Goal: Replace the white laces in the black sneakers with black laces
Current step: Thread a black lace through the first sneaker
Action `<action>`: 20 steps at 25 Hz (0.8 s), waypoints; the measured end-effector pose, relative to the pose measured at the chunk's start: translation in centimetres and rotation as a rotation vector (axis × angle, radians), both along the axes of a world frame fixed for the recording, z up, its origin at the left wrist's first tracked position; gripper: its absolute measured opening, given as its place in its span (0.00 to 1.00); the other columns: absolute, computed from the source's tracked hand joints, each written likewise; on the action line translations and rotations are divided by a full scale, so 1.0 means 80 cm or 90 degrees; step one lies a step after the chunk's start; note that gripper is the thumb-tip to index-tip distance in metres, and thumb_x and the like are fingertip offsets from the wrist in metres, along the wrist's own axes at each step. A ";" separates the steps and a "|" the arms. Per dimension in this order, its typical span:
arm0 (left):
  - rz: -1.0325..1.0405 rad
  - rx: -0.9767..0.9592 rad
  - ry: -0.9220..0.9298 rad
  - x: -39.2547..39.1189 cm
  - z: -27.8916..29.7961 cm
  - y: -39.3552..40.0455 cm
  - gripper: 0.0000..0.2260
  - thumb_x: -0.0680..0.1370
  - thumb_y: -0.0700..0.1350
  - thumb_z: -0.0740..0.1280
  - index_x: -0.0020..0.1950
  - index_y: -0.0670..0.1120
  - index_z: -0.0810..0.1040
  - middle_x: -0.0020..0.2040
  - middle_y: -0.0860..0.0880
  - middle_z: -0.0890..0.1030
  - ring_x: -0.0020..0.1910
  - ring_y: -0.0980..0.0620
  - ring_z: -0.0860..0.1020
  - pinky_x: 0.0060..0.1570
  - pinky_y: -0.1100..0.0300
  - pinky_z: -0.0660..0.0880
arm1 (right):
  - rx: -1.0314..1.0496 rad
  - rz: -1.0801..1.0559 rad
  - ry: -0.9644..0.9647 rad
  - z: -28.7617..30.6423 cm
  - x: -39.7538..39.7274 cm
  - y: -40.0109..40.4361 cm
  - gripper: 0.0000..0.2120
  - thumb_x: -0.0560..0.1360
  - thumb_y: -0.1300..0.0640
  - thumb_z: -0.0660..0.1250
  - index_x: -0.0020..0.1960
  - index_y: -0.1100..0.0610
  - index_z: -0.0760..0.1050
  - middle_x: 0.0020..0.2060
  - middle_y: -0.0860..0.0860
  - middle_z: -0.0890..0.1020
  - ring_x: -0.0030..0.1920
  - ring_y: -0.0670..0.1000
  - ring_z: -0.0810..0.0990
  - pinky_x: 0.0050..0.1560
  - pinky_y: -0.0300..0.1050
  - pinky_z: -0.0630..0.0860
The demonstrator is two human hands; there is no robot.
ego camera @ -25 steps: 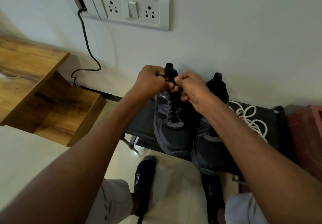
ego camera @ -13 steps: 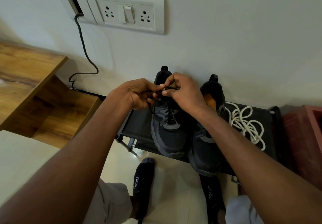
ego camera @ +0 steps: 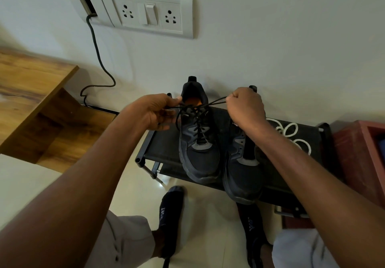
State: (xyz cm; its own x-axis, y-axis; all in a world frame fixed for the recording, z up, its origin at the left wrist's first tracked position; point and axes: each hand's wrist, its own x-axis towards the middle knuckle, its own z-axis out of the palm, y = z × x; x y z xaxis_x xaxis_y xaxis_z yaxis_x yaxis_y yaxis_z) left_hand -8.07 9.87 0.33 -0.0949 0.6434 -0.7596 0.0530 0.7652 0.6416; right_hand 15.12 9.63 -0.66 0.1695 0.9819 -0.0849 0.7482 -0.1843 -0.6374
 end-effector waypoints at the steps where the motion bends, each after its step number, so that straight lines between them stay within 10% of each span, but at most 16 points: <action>1: 0.014 -0.007 -0.025 0.000 -0.001 -0.003 0.09 0.77 0.50 0.75 0.49 0.46 0.79 0.45 0.47 0.81 0.52 0.45 0.84 0.62 0.45 0.73 | -0.029 -0.037 0.058 -0.001 0.005 0.003 0.09 0.76 0.60 0.61 0.44 0.62 0.78 0.42 0.58 0.82 0.43 0.61 0.81 0.39 0.49 0.75; 4: 0.098 -0.047 -0.136 0.003 -0.002 -0.004 0.09 0.79 0.48 0.73 0.48 0.43 0.80 0.48 0.47 0.86 0.54 0.47 0.84 0.60 0.46 0.75 | -0.103 -0.142 0.314 0.001 0.012 0.004 0.10 0.78 0.65 0.62 0.54 0.67 0.79 0.44 0.56 0.81 0.36 0.50 0.79 0.36 0.41 0.75; 8: 0.214 -0.047 -0.231 0.009 -0.004 -0.004 0.09 0.79 0.45 0.73 0.44 0.42 0.78 0.34 0.47 0.81 0.51 0.47 0.82 0.62 0.49 0.75 | -0.184 -0.184 0.557 0.011 0.017 0.002 0.11 0.82 0.66 0.62 0.44 0.58 0.79 0.42 0.51 0.84 0.31 0.42 0.74 0.27 0.36 0.63; 15: -0.136 0.136 0.196 0.012 0.008 -0.011 0.10 0.78 0.50 0.75 0.49 0.44 0.80 0.41 0.48 0.79 0.40 0.50 0.79 0.46 0.53 0.72 | -0.175 -0.029 0.756 0.026 0.015 0.001 0.09 0.79 0.68 0.64 0.53 0.55 0.72 0.40 0.54 0.84 0.33 0.47 0.76 0.27 0.38 0.63; 20: 0.010 0.033 0.044 0.006 0.005 -0.007 0.13 0.86 0.51 0.62 0.43 0.48 0.74 0.30 0.52 0.71 0.37 0.52 0.81 0.43 0.55 0.73 | -0.294 -0.091 1.029 0.019 0.017 0.004 0.05 0.79 0.62 0.63 0.46 0.55 0.69 0.35 0.51 0.74 0.29 0.46 0.68 0.27 0.38 0.60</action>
